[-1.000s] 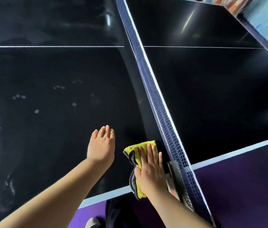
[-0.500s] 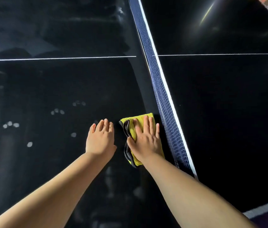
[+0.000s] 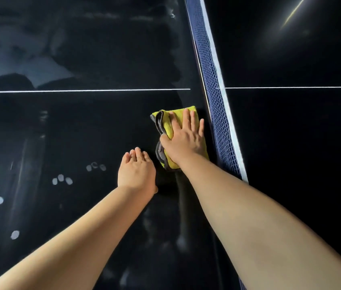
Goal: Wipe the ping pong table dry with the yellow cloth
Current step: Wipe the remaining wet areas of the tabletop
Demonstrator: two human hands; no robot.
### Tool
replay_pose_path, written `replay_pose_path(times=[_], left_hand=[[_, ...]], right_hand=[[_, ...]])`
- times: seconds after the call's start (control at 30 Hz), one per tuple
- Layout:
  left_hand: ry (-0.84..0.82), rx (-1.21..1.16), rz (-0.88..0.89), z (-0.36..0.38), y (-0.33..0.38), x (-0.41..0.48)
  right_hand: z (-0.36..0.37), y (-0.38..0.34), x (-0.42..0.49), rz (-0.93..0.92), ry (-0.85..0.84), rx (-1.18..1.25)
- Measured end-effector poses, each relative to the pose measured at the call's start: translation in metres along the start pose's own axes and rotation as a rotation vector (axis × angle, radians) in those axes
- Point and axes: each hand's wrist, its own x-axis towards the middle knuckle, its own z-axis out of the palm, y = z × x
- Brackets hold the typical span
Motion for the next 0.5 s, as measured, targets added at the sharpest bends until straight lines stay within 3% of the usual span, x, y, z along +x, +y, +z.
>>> replay_pose_path(times=[0.27, 0.5], left_hand=[[-0.049, 0.282, 0.040, -0.006, 0.011, 0.024], [-0.023, 0.227, 0.000, -0.003, 0.006, 0.022]], right_hand=[[-0.014, 0.001, 0.100, 0.024, 0.049, 0.009], [-0.028, 0.012, 0.123, 0.046, 0.023, 0.048]])
